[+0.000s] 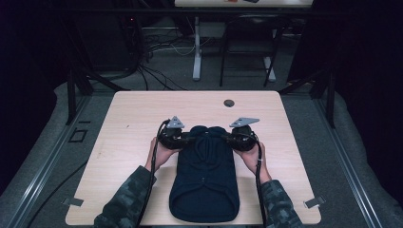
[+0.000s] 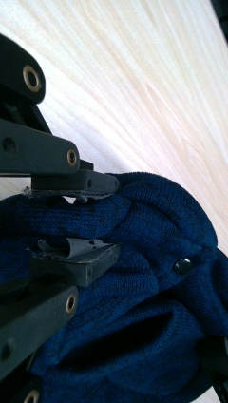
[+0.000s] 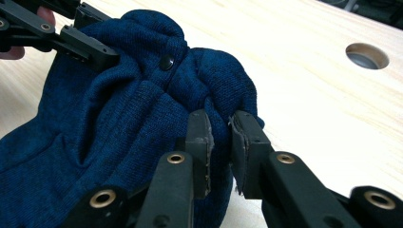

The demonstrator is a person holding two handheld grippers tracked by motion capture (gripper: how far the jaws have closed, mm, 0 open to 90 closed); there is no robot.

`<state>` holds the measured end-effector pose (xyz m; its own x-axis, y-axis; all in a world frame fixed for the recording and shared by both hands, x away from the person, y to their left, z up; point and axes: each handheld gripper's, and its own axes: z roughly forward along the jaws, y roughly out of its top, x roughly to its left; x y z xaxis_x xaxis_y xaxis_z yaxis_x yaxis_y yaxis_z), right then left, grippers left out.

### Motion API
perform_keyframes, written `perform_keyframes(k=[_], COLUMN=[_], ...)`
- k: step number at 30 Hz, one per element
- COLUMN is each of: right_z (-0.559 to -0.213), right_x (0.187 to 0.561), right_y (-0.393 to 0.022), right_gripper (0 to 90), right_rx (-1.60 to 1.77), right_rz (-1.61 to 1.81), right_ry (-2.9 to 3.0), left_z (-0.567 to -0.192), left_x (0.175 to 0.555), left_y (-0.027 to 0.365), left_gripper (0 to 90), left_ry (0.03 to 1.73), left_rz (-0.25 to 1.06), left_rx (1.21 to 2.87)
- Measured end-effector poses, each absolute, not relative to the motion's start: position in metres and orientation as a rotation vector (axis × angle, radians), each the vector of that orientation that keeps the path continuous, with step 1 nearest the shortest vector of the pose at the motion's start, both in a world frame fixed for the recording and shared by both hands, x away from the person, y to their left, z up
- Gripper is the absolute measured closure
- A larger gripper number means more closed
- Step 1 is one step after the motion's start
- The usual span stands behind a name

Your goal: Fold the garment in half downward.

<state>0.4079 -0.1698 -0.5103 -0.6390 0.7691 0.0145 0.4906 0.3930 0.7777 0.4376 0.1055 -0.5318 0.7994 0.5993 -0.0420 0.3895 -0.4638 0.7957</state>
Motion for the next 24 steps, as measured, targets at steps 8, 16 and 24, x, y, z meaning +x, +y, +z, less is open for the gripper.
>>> perform_keyframes(k=[8,16,24], right_z=[-0.500,-0.493,-0.488], right_x=[0.400,0.394,0.389], right_y=[-0.173,-0.176,-0.177], right_gripper=[78.2,78.3,78.3], right_rx=[1.052,1.030,0.996], right_rz=[1.138,1.151,1.155], right_ry=[2.287,2.271,2.252], left_z=[-0.523,-0.514,-0.508], left_x=[0.433,0.427,0.423], left_y=[0.105,0.105,0.104], left_gripper=[68.0,68.0,68.1], left_ry=[0.708,0.676,0.654], left_rz=[0.332,0.364,0.394], left_rx=[2.099,2.088,2.079])
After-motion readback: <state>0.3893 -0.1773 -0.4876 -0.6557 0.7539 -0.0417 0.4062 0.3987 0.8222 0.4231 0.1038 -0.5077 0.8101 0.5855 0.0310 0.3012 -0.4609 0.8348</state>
